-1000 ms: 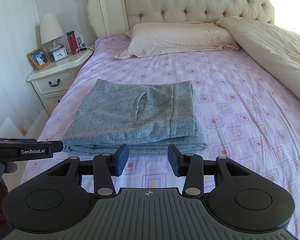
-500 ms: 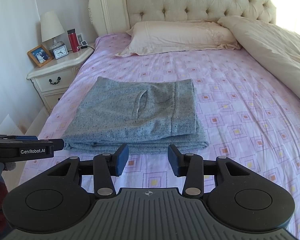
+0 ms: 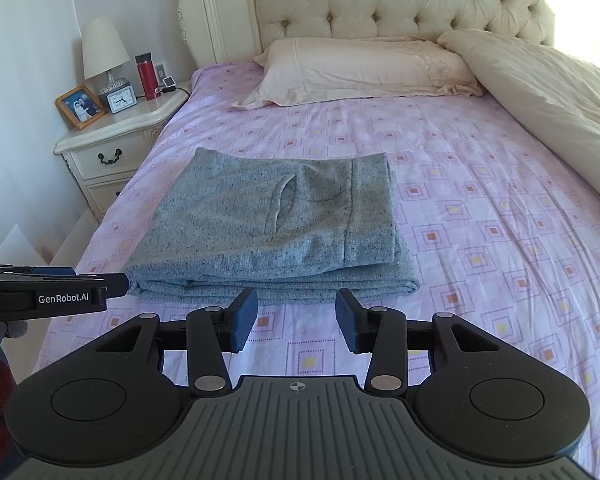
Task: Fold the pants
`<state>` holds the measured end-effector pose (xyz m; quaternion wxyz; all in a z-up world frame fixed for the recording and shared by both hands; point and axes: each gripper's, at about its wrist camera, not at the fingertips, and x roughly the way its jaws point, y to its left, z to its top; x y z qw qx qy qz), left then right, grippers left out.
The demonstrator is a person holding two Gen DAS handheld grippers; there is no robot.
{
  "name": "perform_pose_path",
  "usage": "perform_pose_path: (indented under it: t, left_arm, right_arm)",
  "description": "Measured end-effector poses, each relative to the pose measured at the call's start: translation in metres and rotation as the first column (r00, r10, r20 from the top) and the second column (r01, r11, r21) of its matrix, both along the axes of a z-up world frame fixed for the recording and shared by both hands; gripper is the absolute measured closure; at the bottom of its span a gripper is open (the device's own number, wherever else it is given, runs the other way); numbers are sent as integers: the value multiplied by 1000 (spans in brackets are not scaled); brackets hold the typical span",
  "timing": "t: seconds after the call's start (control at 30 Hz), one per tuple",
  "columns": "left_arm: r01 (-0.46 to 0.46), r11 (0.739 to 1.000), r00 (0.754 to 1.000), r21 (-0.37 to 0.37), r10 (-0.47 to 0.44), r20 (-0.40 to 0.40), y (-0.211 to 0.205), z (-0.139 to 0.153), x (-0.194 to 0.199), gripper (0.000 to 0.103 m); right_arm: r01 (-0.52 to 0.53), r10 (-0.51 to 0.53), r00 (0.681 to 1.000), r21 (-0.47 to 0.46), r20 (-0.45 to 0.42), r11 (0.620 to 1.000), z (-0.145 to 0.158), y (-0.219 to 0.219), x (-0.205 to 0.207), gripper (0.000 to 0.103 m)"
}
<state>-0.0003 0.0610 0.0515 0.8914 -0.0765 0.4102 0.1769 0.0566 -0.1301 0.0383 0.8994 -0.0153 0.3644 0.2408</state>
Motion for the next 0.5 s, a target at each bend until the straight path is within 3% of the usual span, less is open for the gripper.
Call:
perform_pose_path:
  t: [0.5]
  left_arm:
    - [2, 1000, 1000, 7, -2, 8, -3, 0, 0, 40]
  right_arm:
    - [-11, 11, 1000, -12, -10, 1000, -3, -1, 3, 61]
